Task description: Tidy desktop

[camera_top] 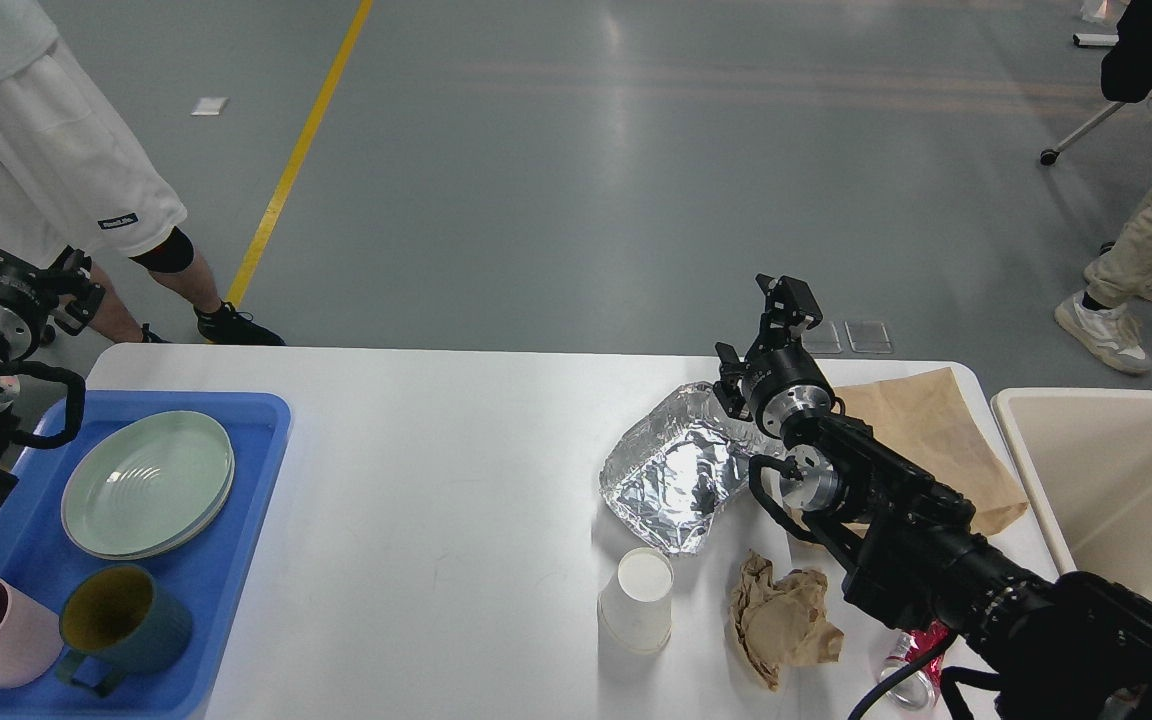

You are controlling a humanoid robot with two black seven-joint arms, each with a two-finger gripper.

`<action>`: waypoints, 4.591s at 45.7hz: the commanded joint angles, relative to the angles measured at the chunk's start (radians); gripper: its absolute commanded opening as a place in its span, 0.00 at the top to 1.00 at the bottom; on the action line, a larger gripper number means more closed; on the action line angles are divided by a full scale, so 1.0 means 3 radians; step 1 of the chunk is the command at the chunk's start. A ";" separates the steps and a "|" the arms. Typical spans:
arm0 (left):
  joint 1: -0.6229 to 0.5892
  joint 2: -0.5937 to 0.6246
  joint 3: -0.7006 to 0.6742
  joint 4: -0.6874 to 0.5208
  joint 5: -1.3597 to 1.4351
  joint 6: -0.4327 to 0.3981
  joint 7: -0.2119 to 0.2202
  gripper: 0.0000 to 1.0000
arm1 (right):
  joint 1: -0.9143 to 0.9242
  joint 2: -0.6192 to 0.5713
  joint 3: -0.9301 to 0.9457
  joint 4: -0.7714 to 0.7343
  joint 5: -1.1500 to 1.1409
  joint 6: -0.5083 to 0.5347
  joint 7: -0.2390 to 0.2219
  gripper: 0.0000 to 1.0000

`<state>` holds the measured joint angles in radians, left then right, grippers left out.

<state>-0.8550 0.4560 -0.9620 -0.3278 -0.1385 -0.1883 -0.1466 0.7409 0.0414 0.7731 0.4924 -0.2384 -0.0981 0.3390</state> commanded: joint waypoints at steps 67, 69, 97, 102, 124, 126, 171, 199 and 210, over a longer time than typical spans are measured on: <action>0.0539 -0.0589 0.0072 0.0009 0.0042 -0.0175 -0.1894 0.04 | 0.0000 0.0000 0.0000 0.0000 0.0002 0.0000 0.0000 0.00; 0.0549 -0.0620 0.0067 0.0009 0.0042 -0.0180 -0.1930 0.04 | 0.0000 0.0000 0.0000 0.0000 0.0002 0.0000 0.0000 0.00; 0.0564 -0.0630 0.0067 0.0009 0.0037 -0.0180 -0.1945 0.04 | 0.0000 0.0000 0.0000 0.0000 0.0002 0.0000 0.0000 0.00; 0.0564 -0.0630 0.0067 0.0009 0.0037 -0.0175 -0.1940 0.04 | 0.0000 0.0000 0.0000 0.0000 0.0002 0.0005 0.0000 0.00; 0.0564 -0.0630 0.0067 0.0009 0.0037 -0.0180 -0.1940 0.04 | 0.0000 0.0000 0.0000 0.0000 0.0002 0.0000 0.0000 0.00; 0.0564 -0.0630 0.0067 0.0009 0.0037 -0.0180 -0.1945 0.04 | 0.0000 0.0000 0.0000 0.0000 -0.0003 0.0000 0.0000 0.00; 0.0564 -0.0630 0.0067 0.0009 0.0037 -0.0175 -0.1940 0.04 | 0.0281 -0.0706 0.0041 -0.0041 0.0002 -0.0010 -0.0031 0.00; 0.0564 -0.0630 0.0067 0.0009 0.0037 -0.0180 -0.1945 0.04 | 0.0317 -0.0685 0.0010 0.0000 0.0002 0.0005 0.0000 0.00; 0.0564 -0.0630 0.0067 0.0009 0.0037 -0.0175 -0.1945 0.04 | 0.0358 -0.0690 -0.0163 0.0051 -0.0120 0.0046 0.0000 0.00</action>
<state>-0.6857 0.2669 -0.9418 -0.3252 -0.1273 -0.2418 -0.7299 0.8313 -0.1659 0.7693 0.4961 -0.2511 -0.0954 0.3391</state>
